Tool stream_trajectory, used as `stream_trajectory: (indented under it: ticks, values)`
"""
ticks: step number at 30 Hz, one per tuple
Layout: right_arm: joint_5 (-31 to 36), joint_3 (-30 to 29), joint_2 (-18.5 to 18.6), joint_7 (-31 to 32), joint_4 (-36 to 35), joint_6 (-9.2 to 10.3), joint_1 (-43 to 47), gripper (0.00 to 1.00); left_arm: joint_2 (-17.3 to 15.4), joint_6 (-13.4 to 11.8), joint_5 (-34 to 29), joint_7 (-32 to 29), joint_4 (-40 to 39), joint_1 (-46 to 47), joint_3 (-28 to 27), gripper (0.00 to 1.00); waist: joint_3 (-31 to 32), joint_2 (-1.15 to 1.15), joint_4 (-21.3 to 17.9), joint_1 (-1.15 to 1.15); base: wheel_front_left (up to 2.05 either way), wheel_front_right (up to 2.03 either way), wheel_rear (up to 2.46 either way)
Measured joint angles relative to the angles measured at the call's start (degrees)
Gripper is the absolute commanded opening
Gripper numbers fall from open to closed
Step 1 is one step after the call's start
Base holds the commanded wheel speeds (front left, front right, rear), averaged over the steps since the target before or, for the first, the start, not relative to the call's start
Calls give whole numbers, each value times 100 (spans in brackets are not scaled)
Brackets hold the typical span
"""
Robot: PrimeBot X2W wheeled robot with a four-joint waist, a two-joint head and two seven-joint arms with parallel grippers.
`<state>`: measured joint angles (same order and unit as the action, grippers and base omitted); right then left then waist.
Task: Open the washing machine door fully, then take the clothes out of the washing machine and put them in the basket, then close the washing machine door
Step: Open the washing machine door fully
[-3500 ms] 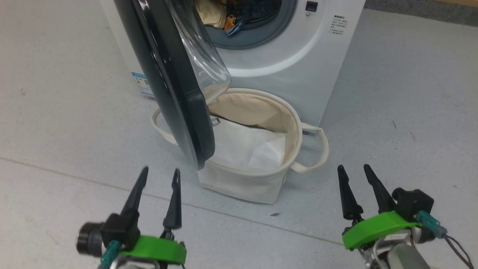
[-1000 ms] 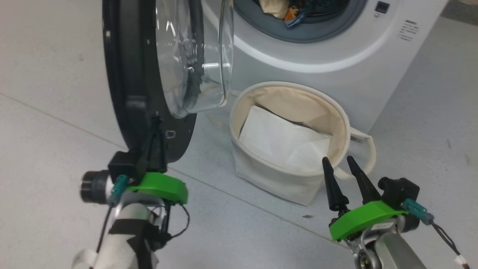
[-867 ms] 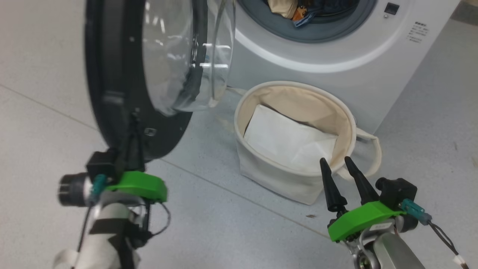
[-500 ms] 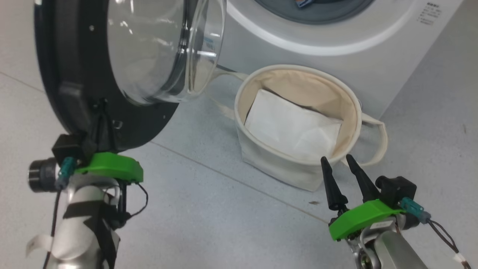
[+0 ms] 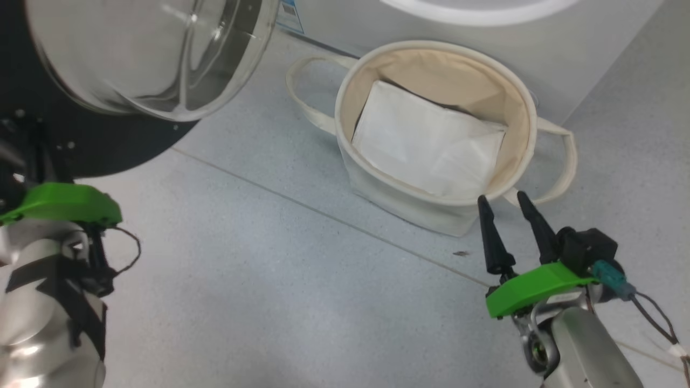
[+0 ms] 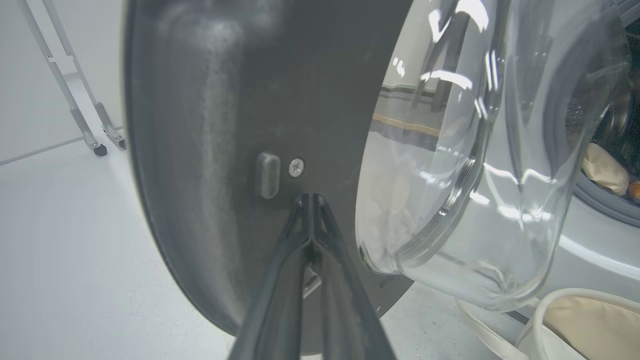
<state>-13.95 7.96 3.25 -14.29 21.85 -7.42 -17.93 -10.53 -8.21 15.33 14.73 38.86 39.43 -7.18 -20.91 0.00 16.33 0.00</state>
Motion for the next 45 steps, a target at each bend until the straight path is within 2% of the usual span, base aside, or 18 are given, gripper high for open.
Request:
stream_trajectory:
  ticks: [12,18,24,37,45]
  values:
    - [57,-96,5,0,-49,0,-220,100,36,237,-96,0,126,233,-541,0,-278,0,6,0,0,0,0]
    - [-14,-34,5,0,-49,-1,-271,100,245,322,-428,0,-35,232,-553,0,-150,0,7,0,0,0,0]
    - [-233,-13,5,0,-91,-1,-265,100,482,436,-728,0,-639,-58,-455,0,167,0,-42,0,0,0,0]
    - [-690,-43,3,0,-536,0,241,100,828,749,-888,0,-1622,-1323,324,0,1167,0,-355,0,0,0,0]
    - [-860,-43,-1,0,-864,0,676,100,840,1116,-377,-154,-1804,-2110,1092,0,1622,0,-717,0,0,0,0]
